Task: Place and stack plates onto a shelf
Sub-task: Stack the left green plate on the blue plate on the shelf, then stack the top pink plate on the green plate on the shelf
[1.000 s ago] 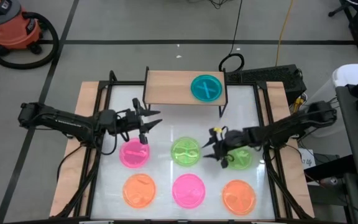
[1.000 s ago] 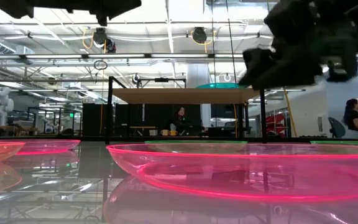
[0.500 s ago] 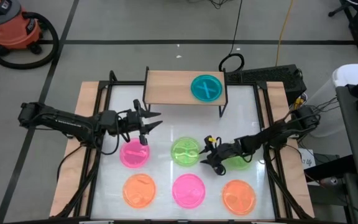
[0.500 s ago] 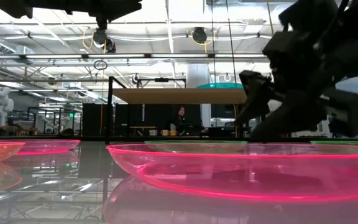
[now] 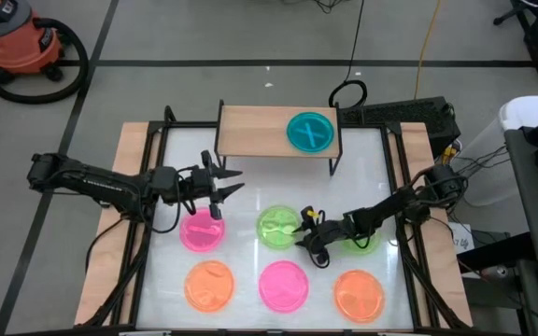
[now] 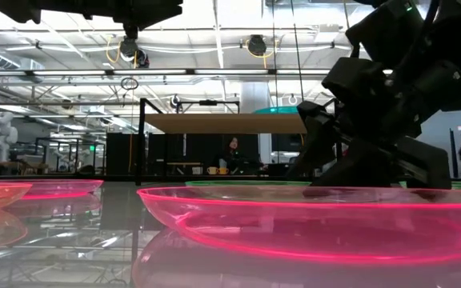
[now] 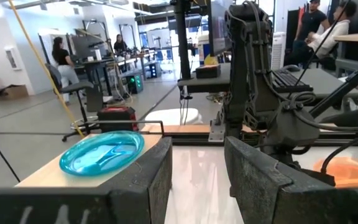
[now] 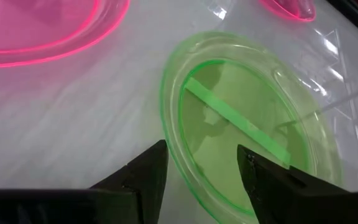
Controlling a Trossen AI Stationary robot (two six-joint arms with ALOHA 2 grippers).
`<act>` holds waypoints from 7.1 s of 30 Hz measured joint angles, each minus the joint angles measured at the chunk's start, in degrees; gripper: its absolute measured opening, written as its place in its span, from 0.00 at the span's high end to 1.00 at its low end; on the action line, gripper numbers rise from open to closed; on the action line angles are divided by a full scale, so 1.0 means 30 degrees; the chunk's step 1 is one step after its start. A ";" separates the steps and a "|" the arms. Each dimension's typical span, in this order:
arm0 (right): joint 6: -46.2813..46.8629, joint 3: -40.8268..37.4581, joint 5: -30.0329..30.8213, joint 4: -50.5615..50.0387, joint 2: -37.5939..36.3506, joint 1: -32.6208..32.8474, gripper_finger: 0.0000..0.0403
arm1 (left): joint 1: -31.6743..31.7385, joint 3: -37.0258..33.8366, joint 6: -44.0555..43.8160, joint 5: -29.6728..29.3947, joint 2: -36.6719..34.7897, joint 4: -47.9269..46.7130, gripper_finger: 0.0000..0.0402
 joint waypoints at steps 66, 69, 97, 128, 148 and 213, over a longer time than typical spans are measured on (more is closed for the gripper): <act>-0.4524 0.0943 -0.1489 -0.4341 -1.1416 -1.1834 1.00 | 0.0007 0.0022 0.0352 -0.0015 0.0007 -0.0343 0.62; -0.4524 0.0940 -0.1428 -0.4166 -1.0942 -1.1839 0.99 | 0.0007 0.0022 0.0343 -0.0015 0.0007 -0.0347 0.62; -0.2819 0.0940 0.0463 -0.2705 -1.3248 -0.7418 0.70 | -0.1271 0.2635 -0.2234 -0.0015 0.0052 -1.0599 0.62; 0.0256 -0.0896 0.0510 -0.0540 -1.3187 -0.4393 0.70 | 0.6481 0.4014 -0.3510 1.1418 0.4138 -2.5213 0.62; 0.1387 -0.0874 0.0517 -0.0234 -1.3187 -0.4393 0.70 | 1.0473 0.4036 0.1464 1.2790 0.8404 -2.5876 0.62; 0.3432 -0.1326 0.0481 -0.0365 -1.3180 -0.3876 0.70 | 0.8907 0.3698 0.1727 1.2713 0.8954 -2.4460 0.81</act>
